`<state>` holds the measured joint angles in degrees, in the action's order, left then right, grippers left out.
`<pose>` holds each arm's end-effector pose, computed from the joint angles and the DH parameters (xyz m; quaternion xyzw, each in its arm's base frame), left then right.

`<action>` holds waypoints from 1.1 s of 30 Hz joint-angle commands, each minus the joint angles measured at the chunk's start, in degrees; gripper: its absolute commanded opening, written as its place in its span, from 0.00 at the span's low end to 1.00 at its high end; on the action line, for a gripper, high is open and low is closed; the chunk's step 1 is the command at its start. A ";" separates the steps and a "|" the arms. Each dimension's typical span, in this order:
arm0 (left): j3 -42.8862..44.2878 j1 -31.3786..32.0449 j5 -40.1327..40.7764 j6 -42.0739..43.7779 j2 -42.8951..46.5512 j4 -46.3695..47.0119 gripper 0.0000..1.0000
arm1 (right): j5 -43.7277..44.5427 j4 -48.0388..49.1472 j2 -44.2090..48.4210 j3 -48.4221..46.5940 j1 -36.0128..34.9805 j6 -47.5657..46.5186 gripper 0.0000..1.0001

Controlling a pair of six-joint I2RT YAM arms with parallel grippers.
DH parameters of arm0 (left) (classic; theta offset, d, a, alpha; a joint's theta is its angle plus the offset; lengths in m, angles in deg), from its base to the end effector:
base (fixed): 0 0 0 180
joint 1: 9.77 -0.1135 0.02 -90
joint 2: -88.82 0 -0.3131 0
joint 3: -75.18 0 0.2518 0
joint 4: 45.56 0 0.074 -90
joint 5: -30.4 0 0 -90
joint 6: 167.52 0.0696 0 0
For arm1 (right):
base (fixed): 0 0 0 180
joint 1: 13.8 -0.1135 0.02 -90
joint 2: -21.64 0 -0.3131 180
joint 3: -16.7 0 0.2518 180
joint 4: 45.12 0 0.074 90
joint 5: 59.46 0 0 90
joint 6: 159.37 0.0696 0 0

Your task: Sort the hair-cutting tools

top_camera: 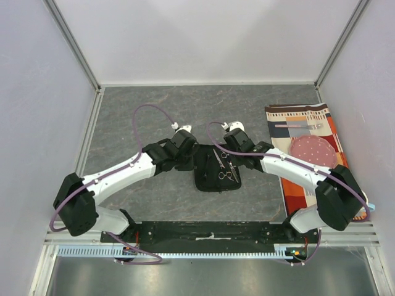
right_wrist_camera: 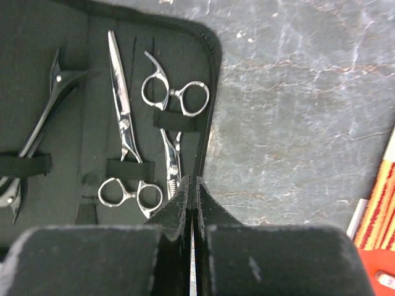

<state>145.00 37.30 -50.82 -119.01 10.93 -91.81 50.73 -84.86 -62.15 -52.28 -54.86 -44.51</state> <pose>0.2032 -0.2028 0.2683 0.0228 0.9491 -0.1611 0.2696 0.2498 0.1858 0.2469 -0.0793 0.9359 0.0230 0.3423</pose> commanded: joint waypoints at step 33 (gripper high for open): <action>-9.01 -0.75 -2.80 1.51 -24.24 25.87 0.02 | -10.34 19.63 -0.76 12.13 -11.06 9.15 0.00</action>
<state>140.50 36.36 -51.43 -115.14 -9.53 -65.08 41.07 -68.45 -61.56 -39.78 -65.11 -37.75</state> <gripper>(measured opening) 0.026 0.004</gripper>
